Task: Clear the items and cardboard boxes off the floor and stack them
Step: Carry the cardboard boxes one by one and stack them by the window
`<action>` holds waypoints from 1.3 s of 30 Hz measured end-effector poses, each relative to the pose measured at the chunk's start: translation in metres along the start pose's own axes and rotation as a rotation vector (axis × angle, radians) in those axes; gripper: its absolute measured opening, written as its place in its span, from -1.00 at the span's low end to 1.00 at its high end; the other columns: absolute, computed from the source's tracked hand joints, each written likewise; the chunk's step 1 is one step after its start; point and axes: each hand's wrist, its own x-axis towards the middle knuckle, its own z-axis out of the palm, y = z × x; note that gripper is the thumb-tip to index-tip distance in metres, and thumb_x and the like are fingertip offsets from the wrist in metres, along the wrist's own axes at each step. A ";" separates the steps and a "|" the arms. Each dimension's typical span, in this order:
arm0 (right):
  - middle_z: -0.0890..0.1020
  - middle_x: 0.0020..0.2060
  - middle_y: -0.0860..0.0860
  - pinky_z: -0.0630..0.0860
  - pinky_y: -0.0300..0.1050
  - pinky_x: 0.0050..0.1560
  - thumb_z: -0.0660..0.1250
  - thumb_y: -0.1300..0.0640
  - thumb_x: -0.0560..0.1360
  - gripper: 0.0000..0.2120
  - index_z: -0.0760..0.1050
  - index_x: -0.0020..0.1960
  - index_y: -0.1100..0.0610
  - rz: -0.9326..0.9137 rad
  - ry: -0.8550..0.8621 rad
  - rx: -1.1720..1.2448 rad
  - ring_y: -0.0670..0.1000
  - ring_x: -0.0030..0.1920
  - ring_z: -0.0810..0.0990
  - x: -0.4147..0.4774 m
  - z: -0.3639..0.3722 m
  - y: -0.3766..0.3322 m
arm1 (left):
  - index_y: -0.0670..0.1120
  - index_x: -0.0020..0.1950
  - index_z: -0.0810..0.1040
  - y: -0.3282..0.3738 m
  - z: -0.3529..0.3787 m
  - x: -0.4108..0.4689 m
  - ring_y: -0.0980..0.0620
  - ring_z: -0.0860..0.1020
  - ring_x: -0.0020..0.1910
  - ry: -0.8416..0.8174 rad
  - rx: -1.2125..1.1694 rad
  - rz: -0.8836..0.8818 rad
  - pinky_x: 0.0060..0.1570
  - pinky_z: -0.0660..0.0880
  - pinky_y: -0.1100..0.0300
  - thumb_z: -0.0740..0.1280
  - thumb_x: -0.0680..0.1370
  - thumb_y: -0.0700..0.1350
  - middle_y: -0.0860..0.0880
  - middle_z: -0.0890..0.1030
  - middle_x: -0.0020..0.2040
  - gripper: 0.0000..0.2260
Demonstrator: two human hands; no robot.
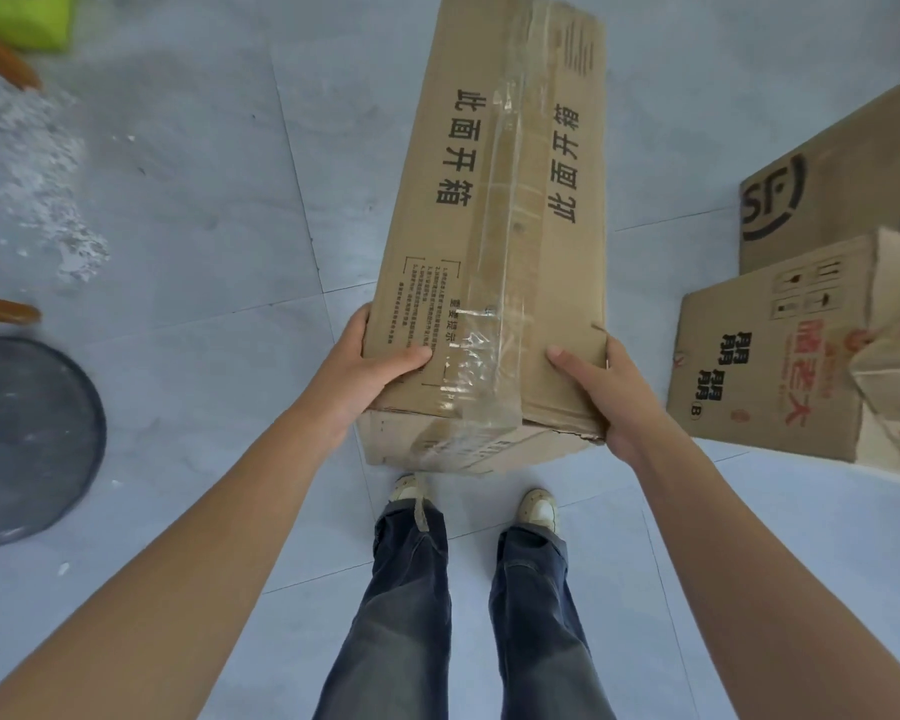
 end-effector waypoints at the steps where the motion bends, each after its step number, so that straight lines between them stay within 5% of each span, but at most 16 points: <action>1: 0.53 -0.01 -0.10 0.51 -0.17 -0.19 0.43 0.06 0.40 -0.50 0.28 0.25 -0.08 0.002 0.003 -0.002 -0.08 -0.05 0.56 -0.011 -0.005 -0.006 | 0.22 0.20 0.35 0.007 0.000 -0.009 0.18 0.58 0.00 -0.023 0.003 -0.016 -0.11 0.49 0.25 0.42 0.46 -0.09 0.16 0.58 0.07 -0.58; 5: 0.55 0.01 -0.05 0.55 -0.19 -0.17 0.43 0.05 0.41 -0.46 0.30 0.32 -0.02 0.004 0.047 -0.021 -0.06 -0.06 0.57 -0.058 -0.032 -0.020 | 0.28 0.12 0.43 0.029 0.007 -0.047 0.05 0.61 0.00 -0.086 0.061 -0.105 0.07 0.52 -0.01 0.43 0.44 0.01 0.13 0.63 0.02 -0.67; 8: 0.56 -0.01 -0.03 0.56 -0.26 -0.30 0.43 0.05 0.41 -0.45 0.32 0.32 0.07 0.049 0.068 -0.032 -0.07 -0.10 0.57 -0.095 -0.050 -0.019 | 0.22 0.13 0.42 0.037 0.023 -0.076 0.03 0.60 -0.10 -0.141 0.093 -0.168 -0.09 0.53 0.05 0.40 0.47 0.02 0.08 0.63 0.01 -0.72; 13: 0.54 0.10 0.06 0.52 -0.16 -0.20 0.44 0.02 0.40 -0.41 0.30 0.35 0.11 0.126 0.153 0.024 -0.01 -0.03 0.56 -0.165 -0.094 0.015 | 0.15 0.14 0.40 0.035 0.064 -0.133 0.00 0.58 -0.07 -0.246 0.193 -0.225 -0.14 0.50 0.08 0.37 0.49 0.03 0.00 0.61 0.04 -0.73; 24: 0.49 0.16 0.02 0.53 -0.06 0.04 0.41 0.05 0.44 -0.42 0.27 0.39 0.04 0.070 0.407 0.347 0.05 0.10 0.53 -0.320 -0.173 0.146 | 0.15 0.25 0.36 -0.005 0.161 -0.264 0.08 0.56 0.00 -0.438 0.475 -0.083 -0.21 0.46 0.15 0.35 0.51 -0.01 0.08 0.58 0.09 -0.66; 34: 0.50 0.12 0.01 0.52 -0.14 -0.03 0.38 0.04 0.44 -0.47 0.31 0.35 0.09 0.061 0.476 0.366 0.02 0.06 0.53 -0.466 -0.213 0.302 | 0.11 0.24 0.39 -0.124 0.198 -0.423 -0.05 0.53 0.09 -0.461 0.636 -0.083 0.15 0.46 -0.07 0.34 0.52 -0.01 0.01 0.57 0.11 -0.69; 39: 0.51 0.07 0.02 0.48 -0.24 -0.27 0.37 0.07 0.46 -0.51 0.32 0.34 0.12 0.094 0.615 0.620 -0.07 -0.10 0.53 -0.550 -0.220 0.387 | 0.09 0.32 0.38 -0.162 0.240 -0.479 -0.05 0.53 0.08 -0.691 0.825 -0.028 0.03 0.47 0.03 0.35 0.51 0.01 -0.02 0.58 0.15 -0.62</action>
